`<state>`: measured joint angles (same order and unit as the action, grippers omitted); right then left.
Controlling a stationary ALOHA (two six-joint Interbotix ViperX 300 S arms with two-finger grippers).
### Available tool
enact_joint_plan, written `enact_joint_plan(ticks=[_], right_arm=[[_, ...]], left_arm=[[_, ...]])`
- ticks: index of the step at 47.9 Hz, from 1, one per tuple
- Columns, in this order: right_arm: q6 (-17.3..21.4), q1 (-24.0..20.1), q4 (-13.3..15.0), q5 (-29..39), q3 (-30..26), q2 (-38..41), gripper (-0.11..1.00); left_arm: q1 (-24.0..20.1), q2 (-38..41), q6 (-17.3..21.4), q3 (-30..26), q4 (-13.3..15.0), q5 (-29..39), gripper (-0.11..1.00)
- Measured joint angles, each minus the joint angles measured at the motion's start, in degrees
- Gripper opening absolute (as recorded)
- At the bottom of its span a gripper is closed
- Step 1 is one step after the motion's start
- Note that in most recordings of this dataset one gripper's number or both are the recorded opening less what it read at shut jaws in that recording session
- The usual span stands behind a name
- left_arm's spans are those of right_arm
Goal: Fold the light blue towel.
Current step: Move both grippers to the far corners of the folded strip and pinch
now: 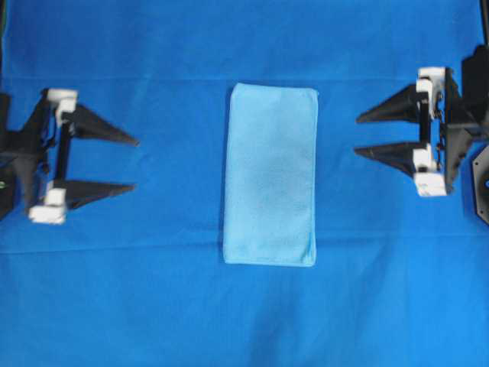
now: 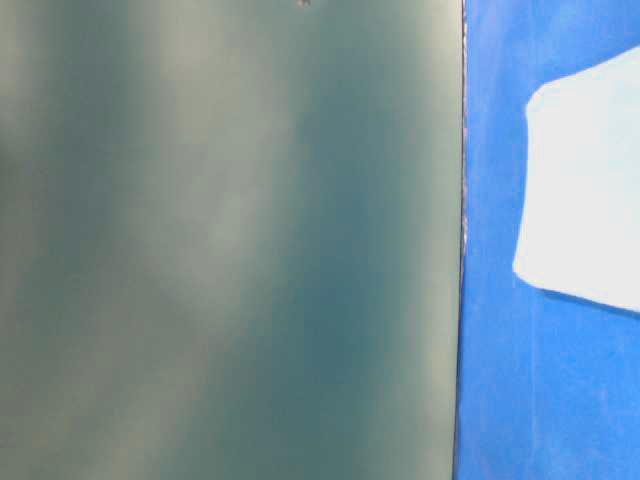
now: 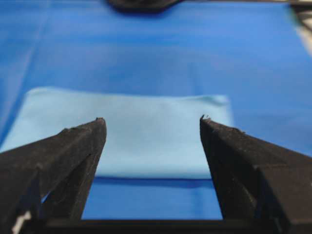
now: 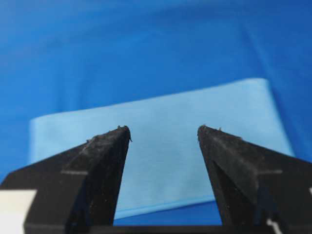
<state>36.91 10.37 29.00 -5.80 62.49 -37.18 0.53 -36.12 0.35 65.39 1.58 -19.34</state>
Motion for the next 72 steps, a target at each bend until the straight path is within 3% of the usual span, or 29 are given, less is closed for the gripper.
enact_joint_plan(ticks=[10,21,36,55,60,67,70,72], right_arm=[[-0.1,7.1,0.0,3.2,-3.8,10.9,0.62],[-0.8,10.7,1.8,7.1,-9.8,23.3,0.62],[-0.7,14.4,3.3,7.2,-15.9,36.9,0.62],[-0.9,15.8,3.8,5.9,-18.5,45.0,0.60],[-0.8,15.8,3.7,5.7,-18.5,45.2,0.48],[-0.7,15.6,3.7,5.4,-18.5,45.3,0.07],[-0.7,15.5,3.8,5.4,-18.5,45.3,0.04],[-0.6,15.4,3.8,5.4,-18.5,45.2,0.04]], left_arm=[[-5.0,14.3,0.0,-7.1,0.0,-0.5,0.74],[-11.8,29.2,-0.1,-14.7,0.0,-0.5,0.74],[-18.8,45.4,-0.1,-22.9,0.0,-1.0,0.74],[-21.8,55.5,-0.1,-27.9,0.1,-3.9,0.72],[-21.9,56.3,0.3,-28.2,0.0,-4.1,0.59],[-21.9,56.8,0.5,-28.0,-0.1,-4.2,0.18],[-21.8,56.8,1.1,-27.9,-0.3,-4.4,0.06],[-21.7,56.8,2.0,-27.8,-0.4,-4.5,0.03]])
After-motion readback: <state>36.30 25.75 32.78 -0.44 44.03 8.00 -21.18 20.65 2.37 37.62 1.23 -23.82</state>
